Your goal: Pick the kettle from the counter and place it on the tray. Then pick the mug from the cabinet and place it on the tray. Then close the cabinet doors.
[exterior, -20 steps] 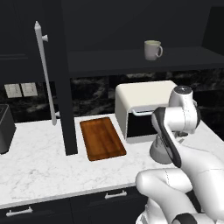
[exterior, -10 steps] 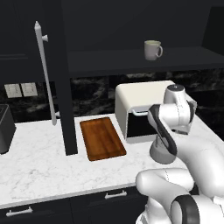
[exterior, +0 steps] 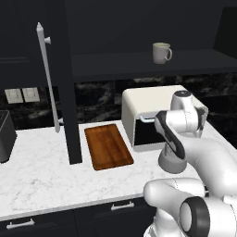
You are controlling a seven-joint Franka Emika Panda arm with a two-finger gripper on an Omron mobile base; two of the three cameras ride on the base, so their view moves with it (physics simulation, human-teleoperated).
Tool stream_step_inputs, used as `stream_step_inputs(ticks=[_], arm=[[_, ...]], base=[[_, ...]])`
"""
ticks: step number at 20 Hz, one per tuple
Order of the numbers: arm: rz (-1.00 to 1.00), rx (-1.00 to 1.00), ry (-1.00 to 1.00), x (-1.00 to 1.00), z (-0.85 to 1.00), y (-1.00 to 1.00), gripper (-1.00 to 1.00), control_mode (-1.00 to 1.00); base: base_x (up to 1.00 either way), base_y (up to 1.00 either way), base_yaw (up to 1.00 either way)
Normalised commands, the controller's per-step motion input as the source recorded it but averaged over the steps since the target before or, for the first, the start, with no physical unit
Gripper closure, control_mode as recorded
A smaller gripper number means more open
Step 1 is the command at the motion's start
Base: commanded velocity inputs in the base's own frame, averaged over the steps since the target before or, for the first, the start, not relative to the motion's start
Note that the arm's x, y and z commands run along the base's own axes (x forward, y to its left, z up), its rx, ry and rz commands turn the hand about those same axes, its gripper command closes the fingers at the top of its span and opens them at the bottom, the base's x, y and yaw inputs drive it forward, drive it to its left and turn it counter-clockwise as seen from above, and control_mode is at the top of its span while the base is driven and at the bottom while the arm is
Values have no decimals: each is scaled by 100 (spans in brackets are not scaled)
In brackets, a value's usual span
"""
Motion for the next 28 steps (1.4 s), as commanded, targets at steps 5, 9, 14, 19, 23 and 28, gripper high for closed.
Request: stream_step_inputs(ticks=[5, 9, 14, 19, 23, 28], arm=[[0, 2, 0, 12, -7, 0, -100, -100], [0, 3, 0, 5, -4, 0, -100, -100], [0, 0, 0, -2, -17, 0, -100, -100], [0, 0, -1, -10, -5, 0, 100, -100], [0, 0, 0, -18, -6, 0, 100, -100], [0, 0, 0, -21, -5, 0, 100, -100]], base=[[0, 0, 0], [0, 0, 0], [0, 0, 0], [0, 0, 0], [0, 0, 0], [0, 0, 0]])
